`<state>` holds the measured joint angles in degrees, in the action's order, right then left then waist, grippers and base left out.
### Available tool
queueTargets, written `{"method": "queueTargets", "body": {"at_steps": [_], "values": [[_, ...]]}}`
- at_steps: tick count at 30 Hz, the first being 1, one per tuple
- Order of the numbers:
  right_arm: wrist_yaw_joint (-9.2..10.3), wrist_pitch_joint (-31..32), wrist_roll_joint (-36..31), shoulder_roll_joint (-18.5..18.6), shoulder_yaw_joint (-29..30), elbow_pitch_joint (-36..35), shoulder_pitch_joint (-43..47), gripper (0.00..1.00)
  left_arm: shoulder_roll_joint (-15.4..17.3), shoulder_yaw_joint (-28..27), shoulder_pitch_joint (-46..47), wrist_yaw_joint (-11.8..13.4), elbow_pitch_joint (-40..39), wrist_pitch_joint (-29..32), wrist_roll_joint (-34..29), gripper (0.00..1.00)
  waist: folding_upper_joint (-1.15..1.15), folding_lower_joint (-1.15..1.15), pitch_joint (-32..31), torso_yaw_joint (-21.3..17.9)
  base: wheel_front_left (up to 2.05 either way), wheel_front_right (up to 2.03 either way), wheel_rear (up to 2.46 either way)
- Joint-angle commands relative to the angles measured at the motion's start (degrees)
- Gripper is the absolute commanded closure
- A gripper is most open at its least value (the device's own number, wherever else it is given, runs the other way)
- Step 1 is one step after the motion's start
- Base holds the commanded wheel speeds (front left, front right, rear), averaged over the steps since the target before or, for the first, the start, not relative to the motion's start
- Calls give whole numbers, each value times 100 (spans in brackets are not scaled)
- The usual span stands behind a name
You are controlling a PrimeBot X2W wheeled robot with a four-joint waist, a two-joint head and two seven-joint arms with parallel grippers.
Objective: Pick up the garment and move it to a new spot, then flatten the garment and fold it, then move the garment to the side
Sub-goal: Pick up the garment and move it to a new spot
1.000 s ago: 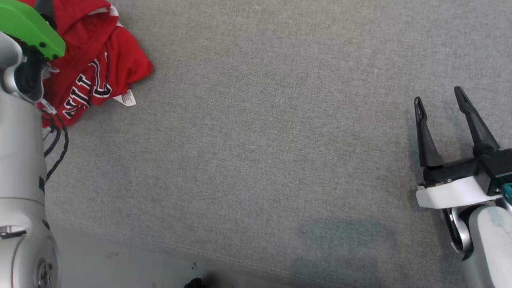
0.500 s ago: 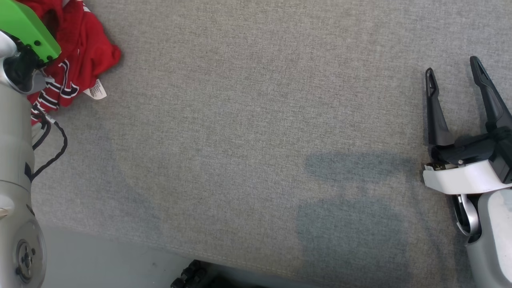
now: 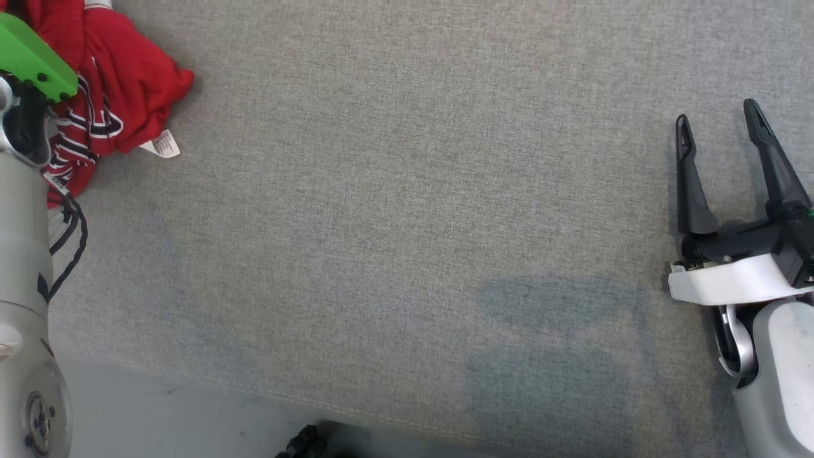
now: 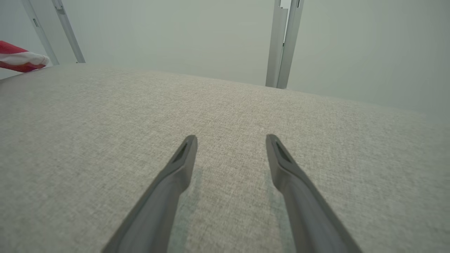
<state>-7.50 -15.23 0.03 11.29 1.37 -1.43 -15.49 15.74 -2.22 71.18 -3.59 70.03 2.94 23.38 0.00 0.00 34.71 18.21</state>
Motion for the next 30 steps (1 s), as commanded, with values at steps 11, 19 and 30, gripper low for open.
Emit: {"method": "queueTargets", "body": {"at_steps": [11,19,30], "values": [[2,16,160,-276,-94,293,336,0,160,203,-253,-221,-223,-996,-96,100,0,0,-930,-4,0,0,0],[2,13,253,-526,-129,386,521,0,198,383,-270,-344,-703,-1281,-43,100,0,0,-1613,-194,0,0,0],[2,13,431,-805,-123,472,838,0,58,830,-578,-389,-2028,-811,-123,100,0,0,-2398,-882,0,0,0]]}}
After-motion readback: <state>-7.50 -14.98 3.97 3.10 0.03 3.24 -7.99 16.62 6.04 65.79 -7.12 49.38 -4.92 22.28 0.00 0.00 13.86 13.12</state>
